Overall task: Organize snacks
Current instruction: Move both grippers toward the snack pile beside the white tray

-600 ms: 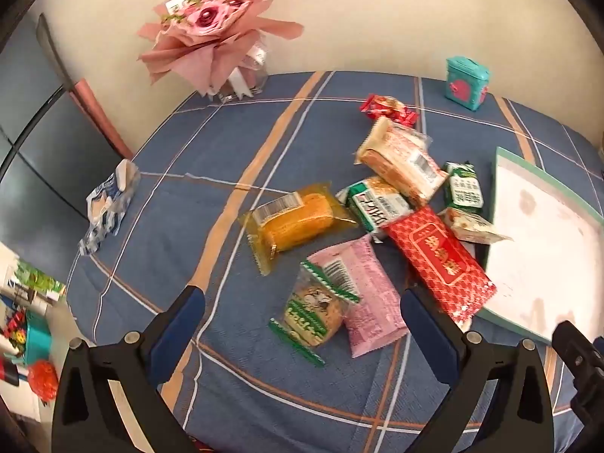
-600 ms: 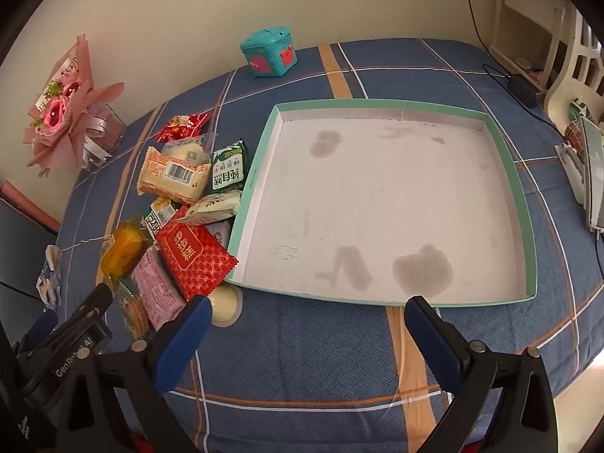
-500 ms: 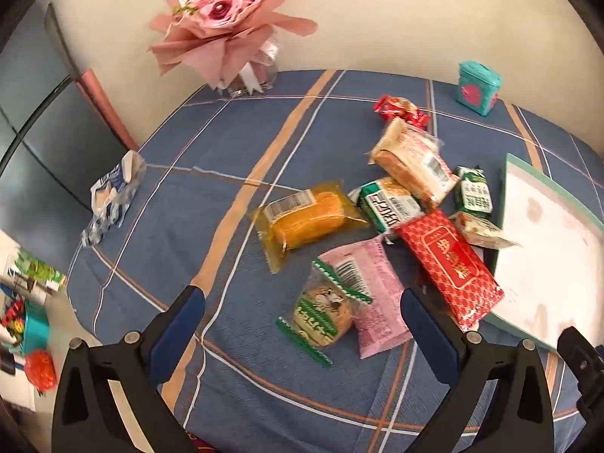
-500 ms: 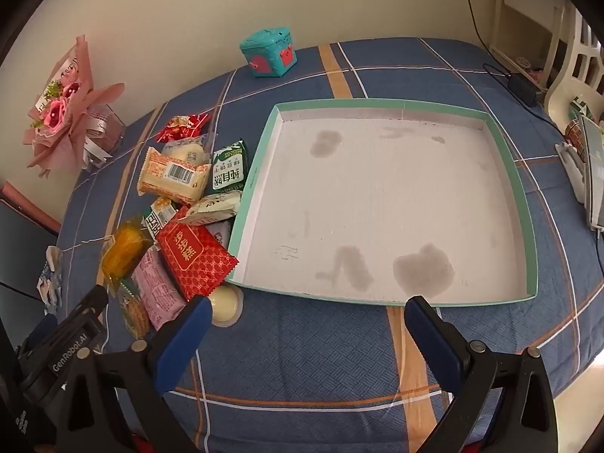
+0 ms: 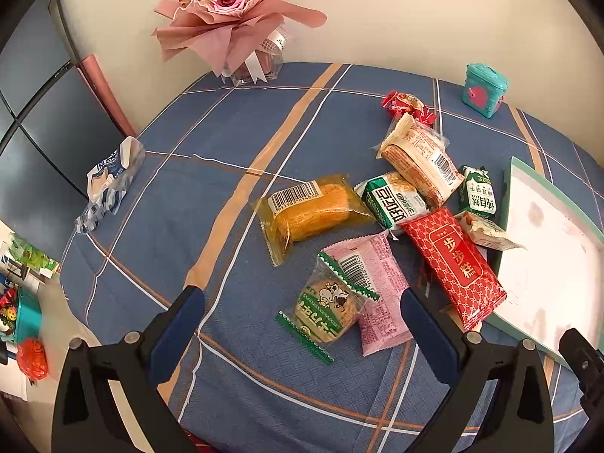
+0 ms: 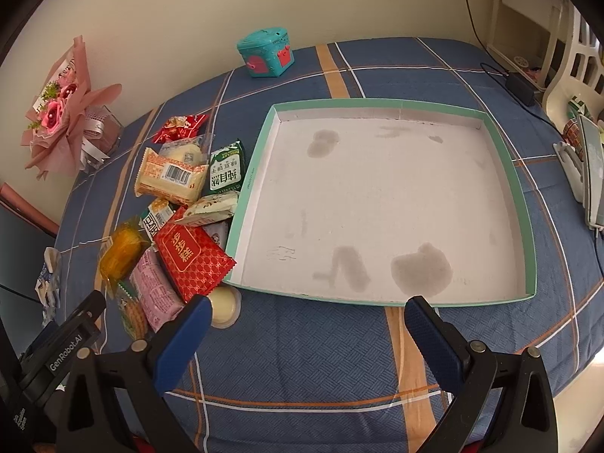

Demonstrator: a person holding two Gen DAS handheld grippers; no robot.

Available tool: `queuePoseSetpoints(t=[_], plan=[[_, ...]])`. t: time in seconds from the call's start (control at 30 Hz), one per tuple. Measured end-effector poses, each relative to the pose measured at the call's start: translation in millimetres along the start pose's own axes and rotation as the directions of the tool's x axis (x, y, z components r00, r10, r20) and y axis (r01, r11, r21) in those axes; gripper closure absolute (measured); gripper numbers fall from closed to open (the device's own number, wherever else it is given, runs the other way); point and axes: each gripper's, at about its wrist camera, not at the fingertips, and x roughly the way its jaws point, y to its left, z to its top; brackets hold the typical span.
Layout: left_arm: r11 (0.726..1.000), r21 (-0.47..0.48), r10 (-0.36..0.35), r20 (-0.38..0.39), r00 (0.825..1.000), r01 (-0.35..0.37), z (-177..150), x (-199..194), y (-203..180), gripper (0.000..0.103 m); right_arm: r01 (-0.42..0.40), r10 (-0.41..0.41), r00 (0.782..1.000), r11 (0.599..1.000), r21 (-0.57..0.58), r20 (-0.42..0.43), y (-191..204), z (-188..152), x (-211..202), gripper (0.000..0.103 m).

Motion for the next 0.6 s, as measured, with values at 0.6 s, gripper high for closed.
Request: queuePoseSetpoints(t=[0.6], plan=[[0.999,0.023,-0.025,0.013,1.000,0.024,-0.9,-3.2,0.7,0.000,-0.002,0.002,1.000,1.000,-0.023,0.002,4.3,-0.8,-0.6,0.000]])
